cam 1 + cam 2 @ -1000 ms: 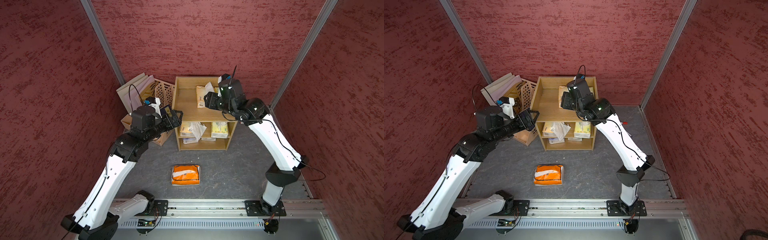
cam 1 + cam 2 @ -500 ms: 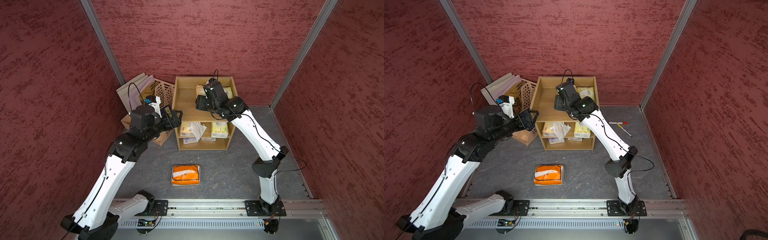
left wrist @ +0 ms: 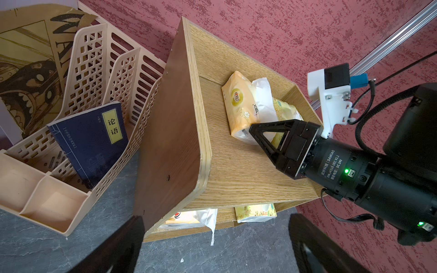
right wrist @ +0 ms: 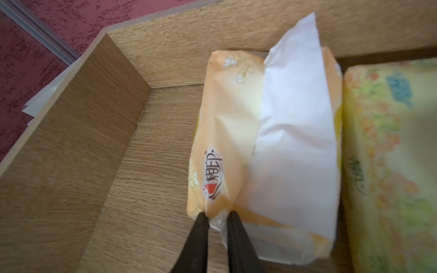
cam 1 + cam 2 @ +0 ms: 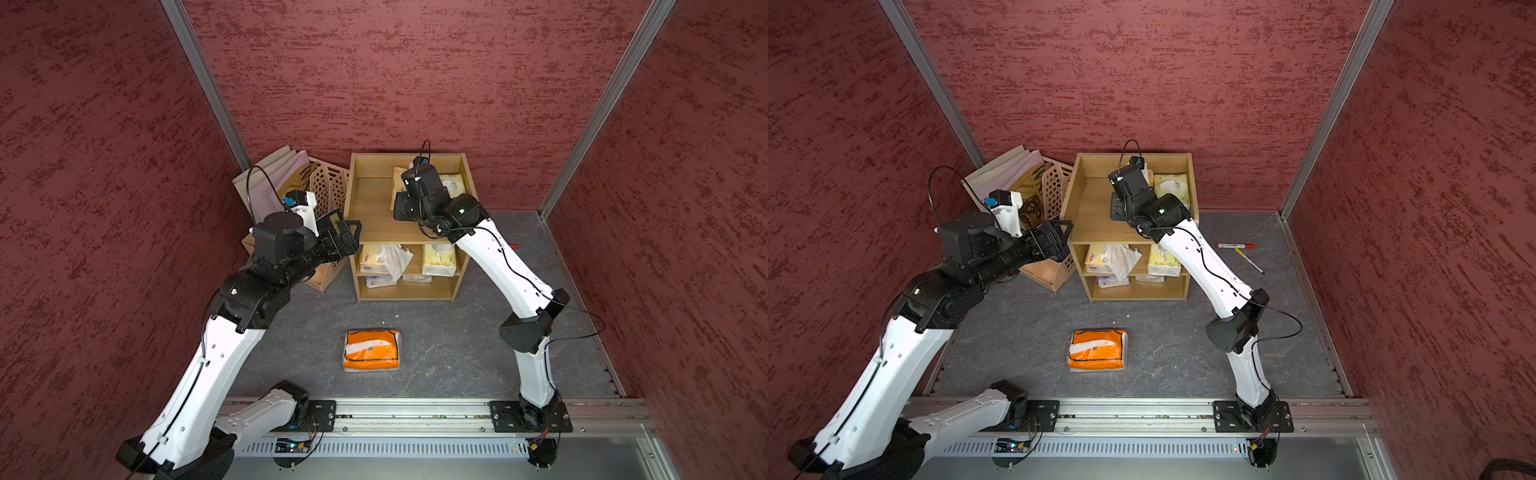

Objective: Remove the tissue boxes from the shelf
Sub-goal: Pick up a box of tissues from the shelf.

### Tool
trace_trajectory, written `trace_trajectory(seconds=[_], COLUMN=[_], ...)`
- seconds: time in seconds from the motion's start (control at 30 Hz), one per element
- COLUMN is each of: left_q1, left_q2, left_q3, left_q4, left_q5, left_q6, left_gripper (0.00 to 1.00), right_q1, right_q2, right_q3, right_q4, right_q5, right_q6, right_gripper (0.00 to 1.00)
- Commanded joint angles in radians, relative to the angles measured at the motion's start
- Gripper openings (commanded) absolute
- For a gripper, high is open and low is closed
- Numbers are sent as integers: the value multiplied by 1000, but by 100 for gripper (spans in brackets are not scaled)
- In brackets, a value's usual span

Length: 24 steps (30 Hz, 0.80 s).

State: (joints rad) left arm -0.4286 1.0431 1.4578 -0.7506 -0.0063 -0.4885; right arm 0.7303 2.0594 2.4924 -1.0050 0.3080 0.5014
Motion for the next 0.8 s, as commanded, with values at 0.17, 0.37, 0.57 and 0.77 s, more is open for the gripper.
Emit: trace_trajectory(seconds=[0.17, 0.37, 0.57, 0.77], left_q1=[-4, -4, -4, -4], left_q2=[-10, -13, -21, -23], left_q3=[-24, -29, -39, -46], left_q4=[18, 13, 8, 13], left_q5=[4, -3, -10, -6], left_q6=[-17, -14, -16, -21], left_gripper=[100, 100, 100, 100], right_q1=[26, 93, 125, 124], right_q2=[-46, -122, -272, -352], right_q3=[-2, -68, -276, -311], right_q4=[40, 22, 73, 59], right_q5=[-142, -170, -160, -119], right_q6=[-96, -132, -120, -104], right_gripper=[0, 0, 30, 57])
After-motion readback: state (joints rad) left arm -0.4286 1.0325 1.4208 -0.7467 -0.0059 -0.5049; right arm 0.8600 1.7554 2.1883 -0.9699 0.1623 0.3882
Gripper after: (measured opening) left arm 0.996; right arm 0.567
